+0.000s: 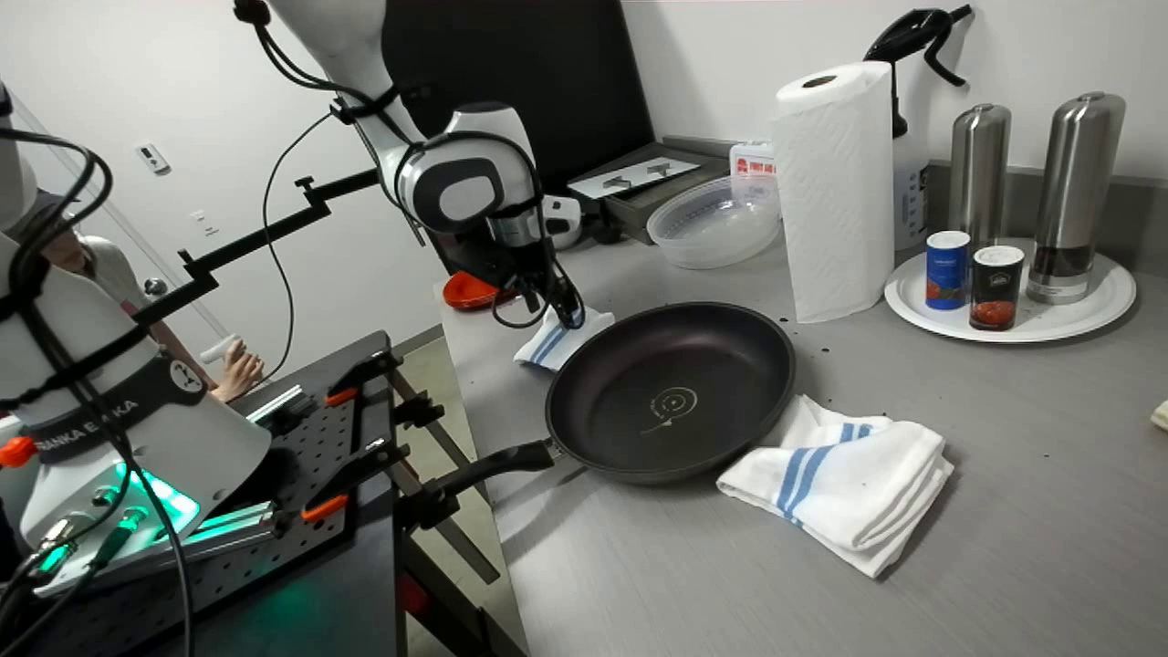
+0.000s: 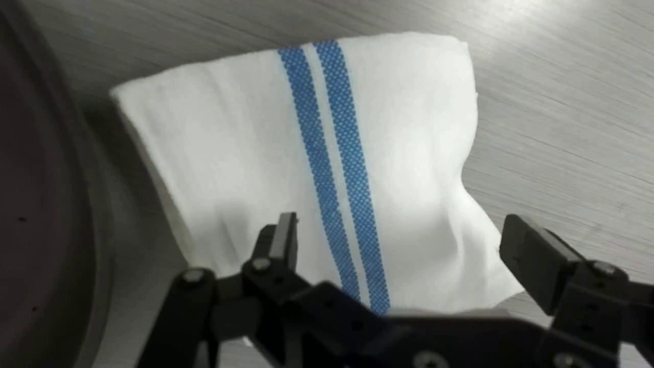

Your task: Pick the cloth and wipe the pan

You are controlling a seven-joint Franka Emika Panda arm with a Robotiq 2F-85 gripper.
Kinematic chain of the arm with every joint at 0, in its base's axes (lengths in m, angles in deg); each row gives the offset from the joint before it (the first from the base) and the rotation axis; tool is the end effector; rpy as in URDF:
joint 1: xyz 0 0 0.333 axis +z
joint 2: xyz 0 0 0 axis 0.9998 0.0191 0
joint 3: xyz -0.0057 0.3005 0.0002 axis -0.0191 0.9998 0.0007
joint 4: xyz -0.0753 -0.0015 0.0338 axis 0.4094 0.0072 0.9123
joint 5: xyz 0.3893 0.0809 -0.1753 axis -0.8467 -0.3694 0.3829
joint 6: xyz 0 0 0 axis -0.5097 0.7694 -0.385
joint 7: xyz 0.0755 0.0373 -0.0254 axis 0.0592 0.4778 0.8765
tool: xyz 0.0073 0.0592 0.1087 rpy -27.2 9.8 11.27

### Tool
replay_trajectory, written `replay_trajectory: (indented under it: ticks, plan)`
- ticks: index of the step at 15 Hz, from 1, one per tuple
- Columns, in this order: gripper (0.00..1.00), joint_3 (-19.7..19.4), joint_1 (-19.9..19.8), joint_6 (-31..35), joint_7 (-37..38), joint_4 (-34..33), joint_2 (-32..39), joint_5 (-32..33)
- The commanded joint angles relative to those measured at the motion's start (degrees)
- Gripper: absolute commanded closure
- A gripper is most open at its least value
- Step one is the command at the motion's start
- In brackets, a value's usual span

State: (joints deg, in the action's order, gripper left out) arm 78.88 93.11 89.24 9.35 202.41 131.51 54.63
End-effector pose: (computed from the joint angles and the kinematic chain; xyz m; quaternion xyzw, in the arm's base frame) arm 0.4453 0.1661 -0.0304 -0.9830 -0.1668 0.0137 0.0761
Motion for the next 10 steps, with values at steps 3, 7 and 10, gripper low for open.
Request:
replay_trajectory:
  ticks: [3, 7, 10]
  plan:
    - [0.0, -3.2, 3.3, 6.6, 0.3, 0.4, 2.9, 4.0]
    - [0.0, -4.9, 5.5, 9.3, 0.8, 0.1, 4.5, 4.8]
    - [0.0, -6.0, 7.2, 10.6, 1.3, -0.6, 5.8, 4.6]
